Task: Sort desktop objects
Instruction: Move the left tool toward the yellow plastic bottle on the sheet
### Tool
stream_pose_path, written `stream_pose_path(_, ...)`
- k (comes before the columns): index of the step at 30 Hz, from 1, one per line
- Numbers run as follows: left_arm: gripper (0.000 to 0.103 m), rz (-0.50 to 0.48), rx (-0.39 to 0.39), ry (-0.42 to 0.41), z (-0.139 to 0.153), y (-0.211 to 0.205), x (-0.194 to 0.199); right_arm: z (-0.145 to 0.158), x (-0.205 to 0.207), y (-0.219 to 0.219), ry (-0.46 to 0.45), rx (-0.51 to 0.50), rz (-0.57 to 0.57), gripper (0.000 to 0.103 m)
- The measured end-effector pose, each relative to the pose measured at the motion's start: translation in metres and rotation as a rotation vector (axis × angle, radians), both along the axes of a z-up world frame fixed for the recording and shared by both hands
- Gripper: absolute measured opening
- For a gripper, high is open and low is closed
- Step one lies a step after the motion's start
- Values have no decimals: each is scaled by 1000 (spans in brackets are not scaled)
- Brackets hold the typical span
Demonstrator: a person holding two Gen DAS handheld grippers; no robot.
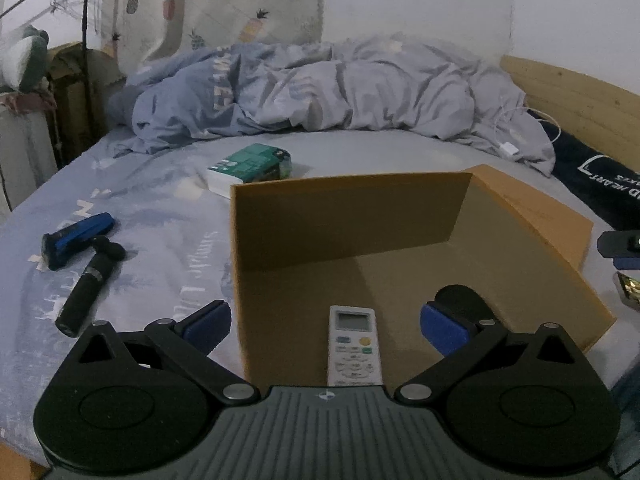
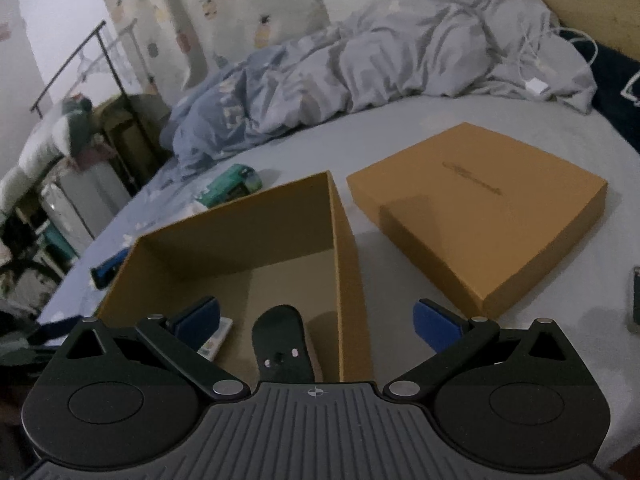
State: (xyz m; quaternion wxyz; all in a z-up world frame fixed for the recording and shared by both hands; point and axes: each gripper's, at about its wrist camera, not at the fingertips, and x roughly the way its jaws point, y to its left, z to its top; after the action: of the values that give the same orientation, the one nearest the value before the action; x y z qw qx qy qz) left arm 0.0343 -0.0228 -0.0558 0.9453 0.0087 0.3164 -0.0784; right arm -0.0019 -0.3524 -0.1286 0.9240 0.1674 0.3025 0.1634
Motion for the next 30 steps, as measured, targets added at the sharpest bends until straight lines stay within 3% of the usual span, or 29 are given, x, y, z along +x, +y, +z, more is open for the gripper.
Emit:
stream_pose_path(20, 103, -42, 21, -83, 55, -28, 29, 10, 3, -36, -11, 125, -88, 103)
stream_pose_path(30, 103, -94, 29, -74, 73, -37, 62, 13, 6, -57, -13, 170, -128, 103)
